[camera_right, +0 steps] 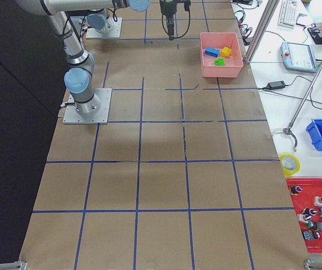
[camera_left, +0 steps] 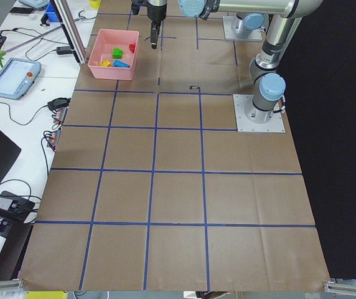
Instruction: Put all blocks into box
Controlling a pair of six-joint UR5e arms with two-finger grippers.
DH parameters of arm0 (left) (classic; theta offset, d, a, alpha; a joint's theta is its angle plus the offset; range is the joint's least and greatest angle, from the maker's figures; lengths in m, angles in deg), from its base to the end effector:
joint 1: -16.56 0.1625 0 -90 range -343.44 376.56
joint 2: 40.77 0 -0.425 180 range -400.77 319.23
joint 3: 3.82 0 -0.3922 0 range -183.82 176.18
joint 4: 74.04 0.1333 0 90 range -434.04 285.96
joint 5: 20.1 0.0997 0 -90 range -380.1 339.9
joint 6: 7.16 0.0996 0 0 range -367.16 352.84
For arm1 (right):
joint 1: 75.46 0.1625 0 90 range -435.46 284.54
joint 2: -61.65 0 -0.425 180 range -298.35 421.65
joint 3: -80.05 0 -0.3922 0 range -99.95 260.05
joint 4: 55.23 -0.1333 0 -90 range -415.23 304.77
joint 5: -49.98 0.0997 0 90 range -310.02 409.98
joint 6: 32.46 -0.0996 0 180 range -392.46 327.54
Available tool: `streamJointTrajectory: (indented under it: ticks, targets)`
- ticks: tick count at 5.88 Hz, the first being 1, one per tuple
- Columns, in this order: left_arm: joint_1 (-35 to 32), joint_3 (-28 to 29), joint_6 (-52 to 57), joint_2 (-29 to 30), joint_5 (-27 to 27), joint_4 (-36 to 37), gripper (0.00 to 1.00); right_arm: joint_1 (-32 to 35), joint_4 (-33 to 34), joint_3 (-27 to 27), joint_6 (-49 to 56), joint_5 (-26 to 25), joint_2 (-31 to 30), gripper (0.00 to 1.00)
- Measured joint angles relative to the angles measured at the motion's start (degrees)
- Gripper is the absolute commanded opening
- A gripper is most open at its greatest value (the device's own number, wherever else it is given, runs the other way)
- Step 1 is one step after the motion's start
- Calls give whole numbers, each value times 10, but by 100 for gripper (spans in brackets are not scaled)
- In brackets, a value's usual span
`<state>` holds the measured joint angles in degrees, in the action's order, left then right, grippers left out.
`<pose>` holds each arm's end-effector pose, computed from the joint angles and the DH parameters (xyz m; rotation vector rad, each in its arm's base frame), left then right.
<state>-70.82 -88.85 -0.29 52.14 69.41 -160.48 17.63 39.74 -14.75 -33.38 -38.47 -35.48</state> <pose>-0.1101 -0.5281 0.5117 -0.1170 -3.1352 0.1546 0.1601 -0.4427 0.5141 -0.0615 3.1033 -0.1964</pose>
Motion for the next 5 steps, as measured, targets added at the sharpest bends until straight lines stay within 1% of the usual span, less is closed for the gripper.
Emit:
streamJointTrajectory:
  ticks: [2, 5]
  targets:
    - [0, 0, 0, 0, 0, -1, 99, 0, 0, -21, 6, -22, -9, 100]
    - [0, -1, 1, -1, 0, -1, 99, 0, 0, -29, 9, -29, -6, 100]
